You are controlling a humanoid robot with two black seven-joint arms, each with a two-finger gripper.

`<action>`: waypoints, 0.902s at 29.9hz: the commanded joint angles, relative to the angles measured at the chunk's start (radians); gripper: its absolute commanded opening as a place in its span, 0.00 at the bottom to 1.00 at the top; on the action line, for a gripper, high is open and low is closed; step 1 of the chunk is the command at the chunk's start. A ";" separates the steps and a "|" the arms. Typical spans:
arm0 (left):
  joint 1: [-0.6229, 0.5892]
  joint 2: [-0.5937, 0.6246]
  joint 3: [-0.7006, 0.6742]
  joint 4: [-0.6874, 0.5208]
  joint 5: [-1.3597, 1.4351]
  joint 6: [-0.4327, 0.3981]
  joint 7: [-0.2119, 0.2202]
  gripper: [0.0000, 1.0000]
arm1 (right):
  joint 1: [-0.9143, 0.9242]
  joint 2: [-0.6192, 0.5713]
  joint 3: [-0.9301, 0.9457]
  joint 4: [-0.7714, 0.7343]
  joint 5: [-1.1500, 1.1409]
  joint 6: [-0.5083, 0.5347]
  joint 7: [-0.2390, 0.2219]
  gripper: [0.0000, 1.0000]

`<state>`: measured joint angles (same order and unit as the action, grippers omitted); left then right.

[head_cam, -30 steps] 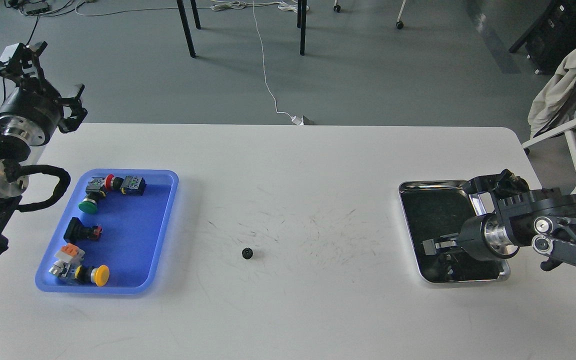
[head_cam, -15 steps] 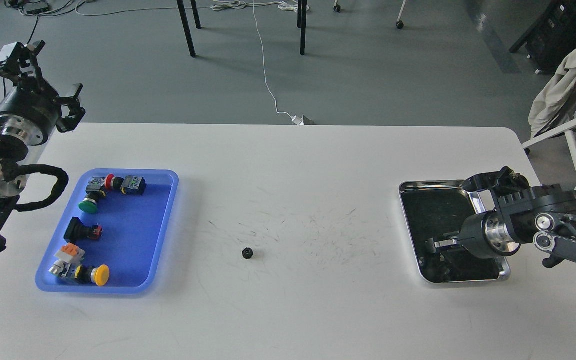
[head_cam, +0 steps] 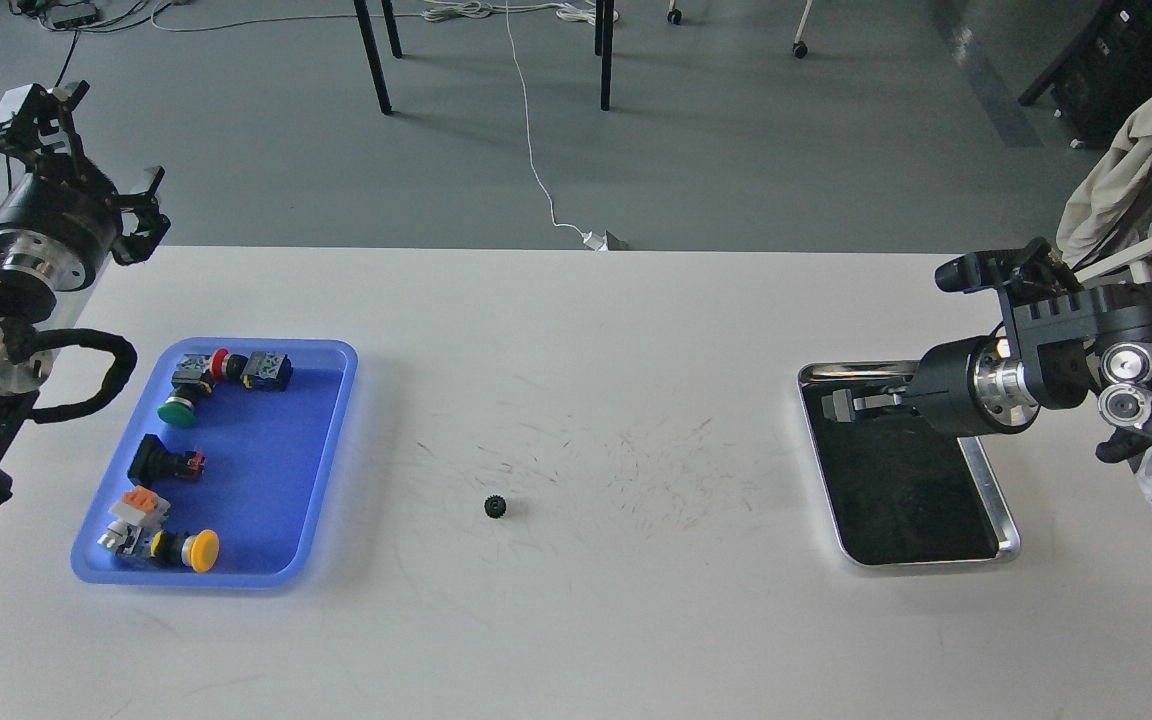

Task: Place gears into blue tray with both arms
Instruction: 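Carry the second black part with the right gripper beside the first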

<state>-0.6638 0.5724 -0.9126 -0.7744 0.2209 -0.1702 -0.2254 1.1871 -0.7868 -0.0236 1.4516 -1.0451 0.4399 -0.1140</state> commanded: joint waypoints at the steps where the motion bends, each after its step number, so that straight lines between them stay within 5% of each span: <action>1: -0.006 0.000 0.000 0.001 0.000 0.001 0.000 0.98 | 0.008 0.130 0.011 -0.019 0.088 -0.061 0.000 0.01; 14: -0.013 -0.008 -0.003 0.000 0.000 0.004 0.000 0.98 | -0.060 0.773 0.001 -0.522 0.097 -0.156 0.004 0.01; 27: -0.013 -0.006 -0.002 0.000 0.000 0.004 0.000 0.98 | -0.165 0.787 0.004 -0.603 0.099 -0.225 0.033 0.02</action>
<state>-0.6771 0.5657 -0.9157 -0.7746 0.2209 -0.1656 -0.2254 1.0483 0.0002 -0.0207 0.8453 -0.9480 0.2395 -0.0829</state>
